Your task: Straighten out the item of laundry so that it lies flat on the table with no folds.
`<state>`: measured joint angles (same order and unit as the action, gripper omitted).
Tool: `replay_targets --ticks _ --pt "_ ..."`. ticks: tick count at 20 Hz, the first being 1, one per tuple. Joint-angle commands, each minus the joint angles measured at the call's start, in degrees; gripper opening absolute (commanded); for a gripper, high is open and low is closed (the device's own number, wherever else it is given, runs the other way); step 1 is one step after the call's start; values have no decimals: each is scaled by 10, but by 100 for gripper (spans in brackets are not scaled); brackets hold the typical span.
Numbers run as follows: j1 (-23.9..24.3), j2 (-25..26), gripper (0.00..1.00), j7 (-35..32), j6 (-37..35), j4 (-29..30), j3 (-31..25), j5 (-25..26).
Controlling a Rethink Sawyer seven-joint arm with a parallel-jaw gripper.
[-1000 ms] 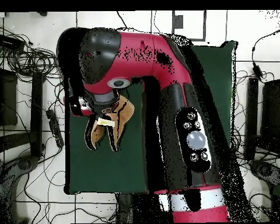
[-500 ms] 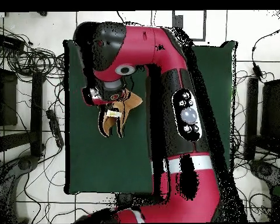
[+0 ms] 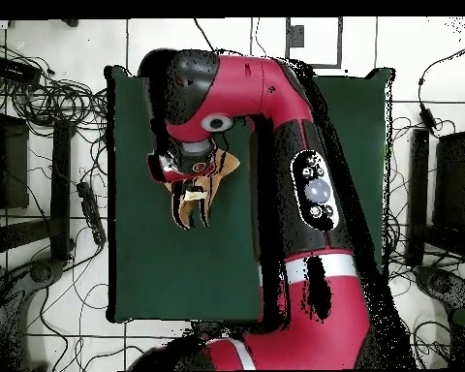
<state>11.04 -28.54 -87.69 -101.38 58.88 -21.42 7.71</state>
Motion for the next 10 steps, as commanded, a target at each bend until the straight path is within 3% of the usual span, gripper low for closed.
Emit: replay_targets --ticks 1,6,10 --pt "9 -91 0 47 50 135 -16 -15" --pt "26 -165 0 44 57 219 -13 -38" --pt "33 -190 0 34 59 244 -13 -41"
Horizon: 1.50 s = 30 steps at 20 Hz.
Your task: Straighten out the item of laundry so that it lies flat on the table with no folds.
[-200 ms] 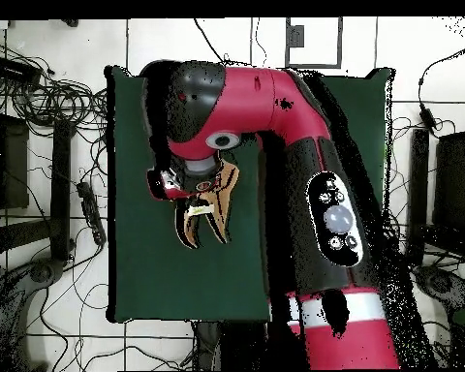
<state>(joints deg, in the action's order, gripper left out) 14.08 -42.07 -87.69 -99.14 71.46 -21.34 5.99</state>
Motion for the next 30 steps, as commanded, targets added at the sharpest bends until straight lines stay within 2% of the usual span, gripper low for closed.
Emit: replay_targets --ticks 1,7,12,20,24,30 --pt "5 -62 0 32 37 124 -14 -25" --pt "29 -133 0 51 63 200 -6 -46" --pt "42 -152 0 61 86 232 -13 -52" --pt "54 -174 0 58 164 281 -18 -65" --pt "56 -171 0 53 174 286 -24 -66" --pt "46 -153 0 27 146 257 -34 -52"
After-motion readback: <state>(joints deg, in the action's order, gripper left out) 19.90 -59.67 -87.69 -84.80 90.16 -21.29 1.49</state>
